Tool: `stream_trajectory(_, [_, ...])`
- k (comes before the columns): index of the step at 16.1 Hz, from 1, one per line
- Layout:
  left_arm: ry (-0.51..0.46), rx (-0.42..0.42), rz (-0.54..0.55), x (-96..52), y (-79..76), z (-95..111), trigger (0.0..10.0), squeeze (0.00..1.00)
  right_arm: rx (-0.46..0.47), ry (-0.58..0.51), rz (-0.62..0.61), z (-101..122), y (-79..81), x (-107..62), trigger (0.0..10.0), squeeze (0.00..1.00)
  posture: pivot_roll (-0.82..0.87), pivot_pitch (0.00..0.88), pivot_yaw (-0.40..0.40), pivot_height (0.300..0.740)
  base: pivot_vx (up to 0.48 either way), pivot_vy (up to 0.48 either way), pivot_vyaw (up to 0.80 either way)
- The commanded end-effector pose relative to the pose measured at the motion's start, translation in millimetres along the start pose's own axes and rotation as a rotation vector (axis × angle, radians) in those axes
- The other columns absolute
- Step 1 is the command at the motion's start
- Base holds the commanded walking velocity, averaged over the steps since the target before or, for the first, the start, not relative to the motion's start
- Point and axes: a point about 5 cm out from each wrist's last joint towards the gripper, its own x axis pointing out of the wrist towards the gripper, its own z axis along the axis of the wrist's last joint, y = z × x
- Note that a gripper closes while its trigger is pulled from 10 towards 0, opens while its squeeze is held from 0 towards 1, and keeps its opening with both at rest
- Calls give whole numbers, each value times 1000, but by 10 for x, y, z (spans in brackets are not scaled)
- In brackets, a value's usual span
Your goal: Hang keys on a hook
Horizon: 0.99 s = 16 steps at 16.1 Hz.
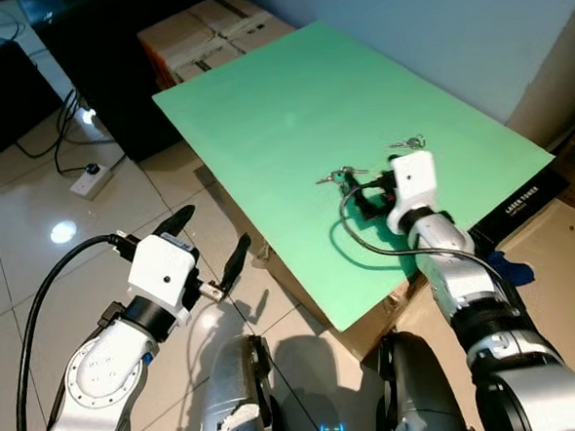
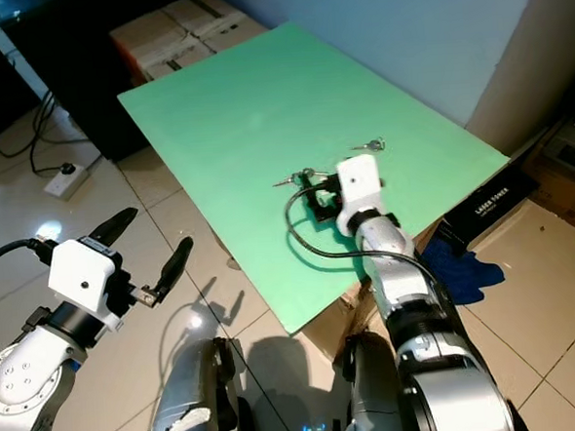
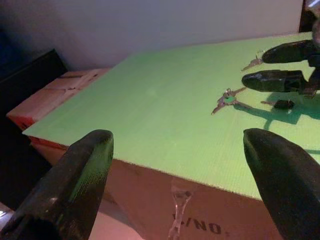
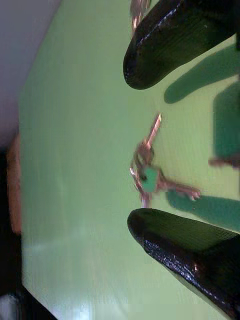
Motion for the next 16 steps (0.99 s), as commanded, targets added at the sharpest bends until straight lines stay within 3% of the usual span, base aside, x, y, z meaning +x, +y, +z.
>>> stream_trajectory(1, [-1,11,1,-23,47,33,10000,0,-31,51,52,-24,35,12,10000,0,149,217,86,601,0,0,0])
stream_trajectory(4, [-4,12,-13,3,61,44,10000,0,-75,109,105,-52,27,-23,10000,0,144,214,84,601,0,0,0])
stream_trajectory(6, [-4,11,-22,11,65,50,10000,0,-100,123,55,-80,-46,-97,10000,0,140,204,80,601,0,0,0])
stream_trajectory(11, [-8,11,-21,32,64,52,10000,0,-13,87,9,-193,29,-259,10000,0,140,193,79,601,0,0,0])
stream_trajectory(13, [-10,19,-21,31,93,59,10000,0,34,123,47,-318,166,-342,10000,0,141,190,79,601,0,0,0])
stream_trajectory(16, [-5,29,-5,0,129,62,10000,0,113,107,42,-330,288,-405,10000,0,147,189,70,601,0,0,0])
